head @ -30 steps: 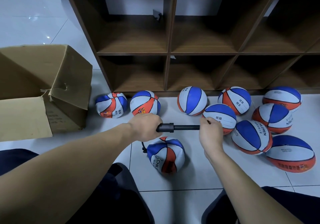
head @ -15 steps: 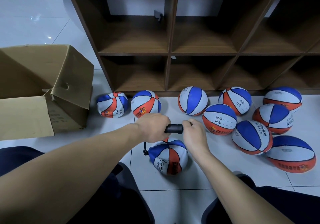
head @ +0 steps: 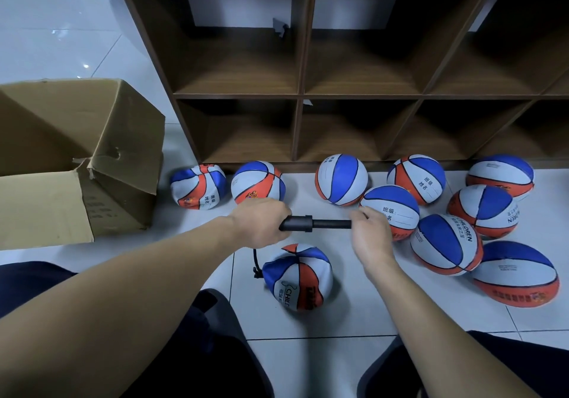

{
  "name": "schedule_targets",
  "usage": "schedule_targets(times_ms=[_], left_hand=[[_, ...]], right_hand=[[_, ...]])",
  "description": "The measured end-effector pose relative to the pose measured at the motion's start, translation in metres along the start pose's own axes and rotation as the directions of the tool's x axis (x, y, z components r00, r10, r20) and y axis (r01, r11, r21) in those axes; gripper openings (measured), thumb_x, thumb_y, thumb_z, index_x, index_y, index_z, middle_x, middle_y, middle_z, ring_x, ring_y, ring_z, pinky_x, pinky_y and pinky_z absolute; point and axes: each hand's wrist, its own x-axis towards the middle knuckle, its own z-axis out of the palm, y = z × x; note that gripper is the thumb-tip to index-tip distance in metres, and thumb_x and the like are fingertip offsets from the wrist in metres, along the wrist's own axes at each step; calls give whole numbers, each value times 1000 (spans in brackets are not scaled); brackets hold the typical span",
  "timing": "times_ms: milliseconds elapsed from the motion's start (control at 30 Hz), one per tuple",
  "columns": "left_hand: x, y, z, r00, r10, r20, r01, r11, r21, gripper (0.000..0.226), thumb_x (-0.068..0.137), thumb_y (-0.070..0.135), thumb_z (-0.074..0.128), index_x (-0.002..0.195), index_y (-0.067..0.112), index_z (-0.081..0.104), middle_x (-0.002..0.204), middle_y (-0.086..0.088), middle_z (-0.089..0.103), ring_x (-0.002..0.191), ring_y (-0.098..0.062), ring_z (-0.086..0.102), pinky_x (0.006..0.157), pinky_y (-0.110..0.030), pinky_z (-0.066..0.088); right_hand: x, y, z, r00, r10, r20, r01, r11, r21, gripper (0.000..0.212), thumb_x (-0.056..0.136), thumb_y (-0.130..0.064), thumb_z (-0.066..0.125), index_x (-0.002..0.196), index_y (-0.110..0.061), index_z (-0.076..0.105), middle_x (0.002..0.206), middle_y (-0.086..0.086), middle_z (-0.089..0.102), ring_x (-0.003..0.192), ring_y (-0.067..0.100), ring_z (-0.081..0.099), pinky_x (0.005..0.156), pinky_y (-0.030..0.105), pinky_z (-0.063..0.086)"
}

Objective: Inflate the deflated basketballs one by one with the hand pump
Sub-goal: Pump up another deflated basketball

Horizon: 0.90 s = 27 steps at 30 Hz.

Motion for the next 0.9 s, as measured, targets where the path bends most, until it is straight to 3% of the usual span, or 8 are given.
schedule_targets(times_ms=[200,333,500,667,900], left_hand=[[-4,-19,0,998,-40,47,40,999,1,17,99,44,63,91,29,66,79,5,65,76,-17,62,70,-37,56],[-3,-11,0,999,-42,31,42,999,16,26,99,49,61,85,27,64,76,5,65,72,-20,62,66,-36,55],[-2,2,-1,1000,4,22,-5,999,32,28,98,45,61,78,26,59,71,4,62,68,-22,62,63,-39,56],[-1,16,-2,1000,20,-13,-19,999,50,28,99,43,59,80,23,61,70,2,61,66,-25,61,54,-34,44],[0,25,-1,999,47,-4,-46,998,40,28,100,45,60,83,23,63,70,2,60,67,-25,60,59,-35,48]], right_hand=[[9,4,-10,996,31,-88,-28,999,33,35,93,-12,54,66,-18,32,61,-4,31,68,23,29,63,44,27],[-2,2,2,992,6,-130,-2,1000,27,38,94,-10,51,63,-18,31,53,-10,31,66,22,30,61,40,27],[-20,0,22,996,-15,-93,13,1000,-18,35,97,-9,48,67,-15,30,65,0,33,65,22,30,61,38,28],[-26,-4,35,999,-36,-32,34,998,-50,32,99,-15,49,70,-13,35,67,2,39,65,22,35,61,40,31],[-27,-2,42,999,-37,4,38,998,-50,34,100,-18,50,68,-15,37,65,0,41,65,24,38,61,39,34]])
